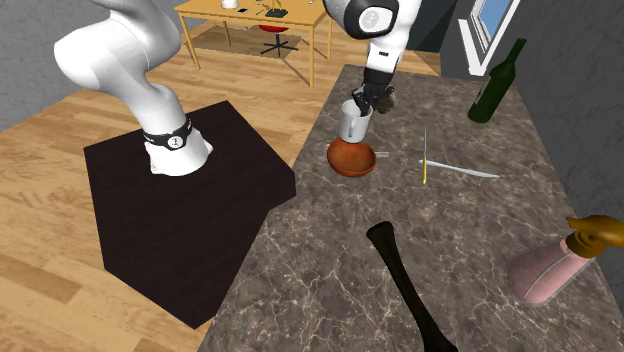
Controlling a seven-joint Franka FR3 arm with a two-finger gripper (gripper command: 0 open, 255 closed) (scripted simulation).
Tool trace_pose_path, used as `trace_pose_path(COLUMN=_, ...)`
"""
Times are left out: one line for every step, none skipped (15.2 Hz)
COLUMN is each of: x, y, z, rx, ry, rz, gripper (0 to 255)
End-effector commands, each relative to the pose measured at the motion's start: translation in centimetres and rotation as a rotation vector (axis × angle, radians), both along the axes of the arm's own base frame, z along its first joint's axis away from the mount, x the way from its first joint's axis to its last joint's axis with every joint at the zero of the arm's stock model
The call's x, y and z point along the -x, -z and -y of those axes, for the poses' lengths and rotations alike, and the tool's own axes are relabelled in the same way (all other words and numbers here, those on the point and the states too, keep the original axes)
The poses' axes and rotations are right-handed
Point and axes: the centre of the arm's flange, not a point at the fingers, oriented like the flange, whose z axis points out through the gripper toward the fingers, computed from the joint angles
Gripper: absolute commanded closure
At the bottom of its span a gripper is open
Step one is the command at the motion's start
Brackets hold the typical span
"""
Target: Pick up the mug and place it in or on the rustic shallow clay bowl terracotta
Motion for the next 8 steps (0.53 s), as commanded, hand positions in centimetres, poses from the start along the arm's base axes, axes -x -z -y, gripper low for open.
trace_pose_path(x=0.1, y=1.1, z=0.0, rx=0.000, ry=0.000, rz=0.000, gripper=255)
trace_pose_path(x=0.1, y=1.6, z=0.0, rx=0.000, ry=0.000, rz=0.000, gripper=255)
trace_pose_path(x=0.1, y=2.1, z=0.0, rx=0.000, ry=0.000, rz=0.000, gripper=255)
trace_pose_path(x=0.1, y=2.7, z=0.0, rx=0.000, ry=0.000, rz=0.000, gripper=255)
trace_pose_path(x=0.1, y=3.2, z=0.0, rx=0.000, ry=0.000, rz=0.000, gripper=255)
trace_pose_path(x=0.1, y=3.7, z=0.0, rx=0.000, ry=0.000, rz=0.000, gripper=255)
trace_pose_path(x=0.1, y=4.2, z=0.0, rx=0.000, ry=0.000, rz=0.000, gripper=255)
trace_pose_path(x=0.1, y=4.8, z=0.0, rx=0.000, ry=0.000, rz=0.000, gripper=255)
